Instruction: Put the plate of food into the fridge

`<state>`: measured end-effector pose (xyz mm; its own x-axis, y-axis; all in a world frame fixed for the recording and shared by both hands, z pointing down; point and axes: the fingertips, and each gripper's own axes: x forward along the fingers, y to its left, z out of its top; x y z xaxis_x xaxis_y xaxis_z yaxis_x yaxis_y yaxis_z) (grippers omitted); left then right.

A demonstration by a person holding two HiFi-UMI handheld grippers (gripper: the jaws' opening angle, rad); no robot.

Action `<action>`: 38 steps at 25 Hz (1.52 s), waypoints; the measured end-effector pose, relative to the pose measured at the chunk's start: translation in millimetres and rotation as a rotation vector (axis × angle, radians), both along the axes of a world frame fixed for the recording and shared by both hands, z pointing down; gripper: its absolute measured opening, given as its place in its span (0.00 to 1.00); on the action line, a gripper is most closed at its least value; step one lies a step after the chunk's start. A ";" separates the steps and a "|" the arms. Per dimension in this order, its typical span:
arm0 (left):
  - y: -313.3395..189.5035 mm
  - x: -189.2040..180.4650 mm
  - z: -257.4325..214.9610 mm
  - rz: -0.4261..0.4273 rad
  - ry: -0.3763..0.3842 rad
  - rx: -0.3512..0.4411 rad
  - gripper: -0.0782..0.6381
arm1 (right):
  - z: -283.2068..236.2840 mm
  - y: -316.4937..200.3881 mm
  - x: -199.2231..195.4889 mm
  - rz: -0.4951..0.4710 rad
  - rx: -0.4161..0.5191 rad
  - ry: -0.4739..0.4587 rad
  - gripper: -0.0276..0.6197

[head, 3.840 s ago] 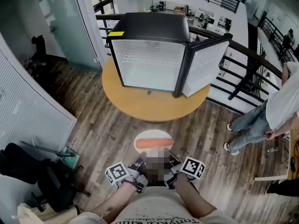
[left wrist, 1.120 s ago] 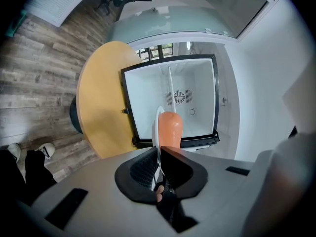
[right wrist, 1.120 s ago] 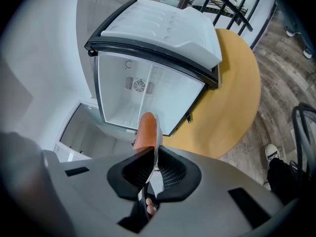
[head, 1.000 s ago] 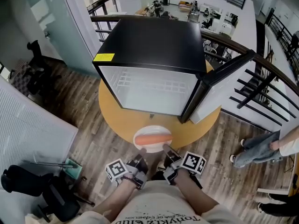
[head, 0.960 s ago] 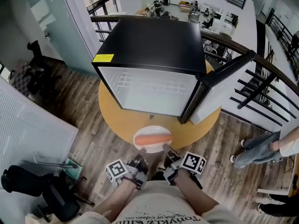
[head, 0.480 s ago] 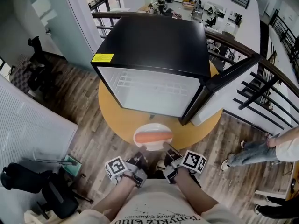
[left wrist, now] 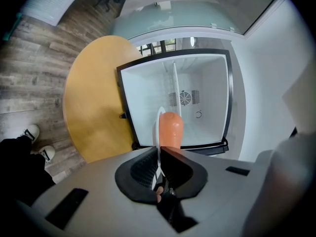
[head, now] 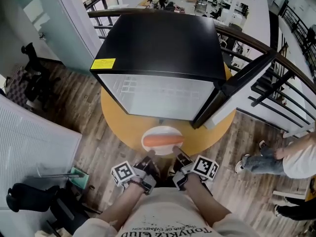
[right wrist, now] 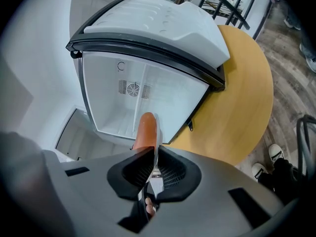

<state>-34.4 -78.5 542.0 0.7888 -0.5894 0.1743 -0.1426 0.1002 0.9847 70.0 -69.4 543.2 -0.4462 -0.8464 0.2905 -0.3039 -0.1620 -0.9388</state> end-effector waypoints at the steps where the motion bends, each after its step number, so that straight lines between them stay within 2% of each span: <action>1: -3.8 -0.2 0.8 0.003 0.003 0.000 0.16 | 1.3 -3.2 -0.5 0.005 0.000 0.001 0.11; 8: -32.6 -3.3 14.7 0.019 -0.034 -0.012 0.16 | 8.9 -30.4 0.3 0.034 0.006 0.017 0.11; 21: -96.0 4.1 40.9 0.041 -0.029 0.010 0.16 | 41.2 -87.2 6.5 0.078 -0.016 0.024 0.11; 26: -113.6 8.3 56.8 0.034 -0.060 -0.025 0.16 | 50.9 -106.6 12.3 0.086 -0.018 0.021 0.11; 38: -165.3 15.7 92.4 0.046 -0.078 -0.052 0.16 | 87.8 -154.2 19.5 0.126 -0.056 0.018 0.11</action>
